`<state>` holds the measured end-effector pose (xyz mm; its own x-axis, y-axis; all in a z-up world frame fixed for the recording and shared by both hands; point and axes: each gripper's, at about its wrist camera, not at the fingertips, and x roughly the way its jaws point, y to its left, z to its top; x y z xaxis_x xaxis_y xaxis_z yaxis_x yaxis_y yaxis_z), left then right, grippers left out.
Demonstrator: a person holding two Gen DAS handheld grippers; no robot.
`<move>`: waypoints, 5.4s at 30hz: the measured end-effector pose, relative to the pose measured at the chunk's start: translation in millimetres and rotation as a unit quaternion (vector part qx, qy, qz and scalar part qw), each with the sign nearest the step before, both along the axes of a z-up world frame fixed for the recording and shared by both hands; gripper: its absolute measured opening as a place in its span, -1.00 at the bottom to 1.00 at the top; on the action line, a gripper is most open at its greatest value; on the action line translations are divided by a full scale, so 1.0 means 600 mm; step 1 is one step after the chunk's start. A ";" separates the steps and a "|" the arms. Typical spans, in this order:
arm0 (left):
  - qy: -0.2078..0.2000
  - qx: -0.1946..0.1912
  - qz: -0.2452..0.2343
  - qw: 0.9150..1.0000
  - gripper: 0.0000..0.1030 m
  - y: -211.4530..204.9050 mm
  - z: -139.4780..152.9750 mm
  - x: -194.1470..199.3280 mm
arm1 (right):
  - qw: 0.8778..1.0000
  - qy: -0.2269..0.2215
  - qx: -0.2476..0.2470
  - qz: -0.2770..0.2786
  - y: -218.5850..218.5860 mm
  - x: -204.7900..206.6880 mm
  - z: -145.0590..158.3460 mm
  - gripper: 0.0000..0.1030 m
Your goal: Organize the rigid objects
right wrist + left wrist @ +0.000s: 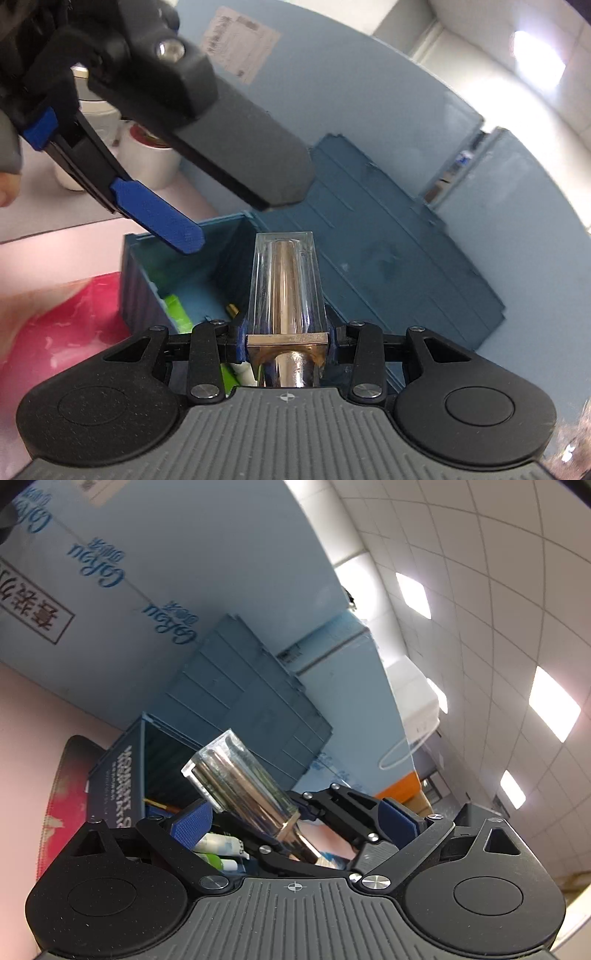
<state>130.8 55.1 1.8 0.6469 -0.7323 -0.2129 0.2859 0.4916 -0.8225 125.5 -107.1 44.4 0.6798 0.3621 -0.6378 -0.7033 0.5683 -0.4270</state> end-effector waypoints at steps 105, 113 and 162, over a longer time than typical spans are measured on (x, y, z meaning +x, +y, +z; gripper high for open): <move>-0.001 0.003 -0.019 1.000 0.90 -0.016 0.003 0.002 | 0.923 -0.039 0.351 -0.151 -0.118 -0.125 0.039 0.96; -0.009 0.016 -0.024 1.000 0.90 -0.024 0.007 -0.001 | 0.905 -0.052 0.382 -0.182 -0.143 -0.134 0.032 1.00; -0.142 0.217 -0.060 0.964 0.90 -0.239 0.073 -0.106 | 0.798 -0.103 0.489 -0.337 -0.387 -0.298 -0.029 1.00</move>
